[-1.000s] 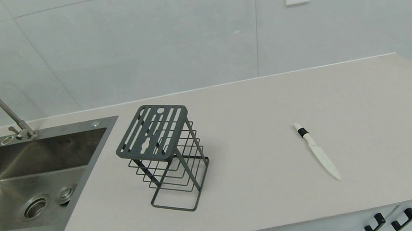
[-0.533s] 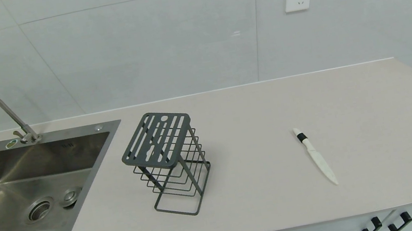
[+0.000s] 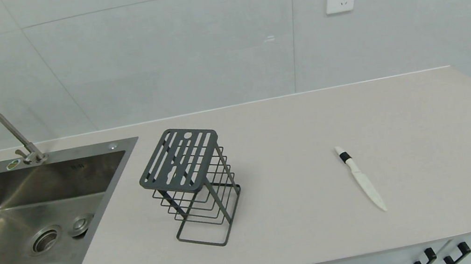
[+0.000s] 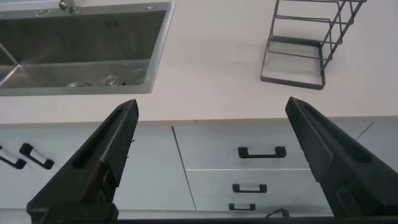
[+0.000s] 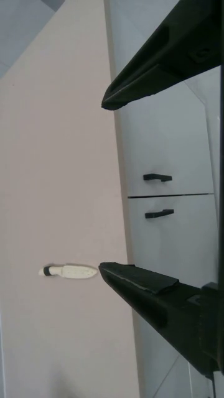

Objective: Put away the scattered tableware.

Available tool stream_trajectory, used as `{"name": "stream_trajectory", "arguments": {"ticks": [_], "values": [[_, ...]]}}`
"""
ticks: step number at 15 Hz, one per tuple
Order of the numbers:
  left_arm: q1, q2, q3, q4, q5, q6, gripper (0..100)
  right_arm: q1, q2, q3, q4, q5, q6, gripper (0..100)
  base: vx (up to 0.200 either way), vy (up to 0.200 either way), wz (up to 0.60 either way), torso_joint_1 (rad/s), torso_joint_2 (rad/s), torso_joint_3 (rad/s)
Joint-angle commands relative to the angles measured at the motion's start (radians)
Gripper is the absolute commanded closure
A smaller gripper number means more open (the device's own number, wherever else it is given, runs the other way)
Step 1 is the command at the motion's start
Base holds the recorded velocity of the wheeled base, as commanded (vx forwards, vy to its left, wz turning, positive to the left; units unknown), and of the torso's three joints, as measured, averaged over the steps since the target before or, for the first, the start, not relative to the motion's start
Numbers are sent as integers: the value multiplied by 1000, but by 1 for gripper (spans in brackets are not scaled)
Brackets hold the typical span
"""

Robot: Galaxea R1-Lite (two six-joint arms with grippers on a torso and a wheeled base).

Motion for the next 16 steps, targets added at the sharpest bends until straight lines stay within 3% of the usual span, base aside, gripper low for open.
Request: {"name": "stream_trajectory", "arguments": {"ticks": [1, 11, 14, 16], "values": [[0, 1, 0, 0, 0, 0, 0, 0, 0, 0, 0, 0, 0, 0, 0, 0, 0, 0, 0, 0], [0, 1, 0, 0, 0, -2, 0, 0, 0, 0, 0, 0, 1, 0, 0, 0, 0, 258, -29, 217], [0, 1, 0, 0, 0, -2, 0, 0, 0, 0, 0, 0, 0, 0, 0, 0, 0, 49, -10, 39], [0, 1, 0, 0, 0, -25, 0, 0, 0, 0, 0, 0, 3, 0, 0, 0, 0, 0, 0, 0]]}}
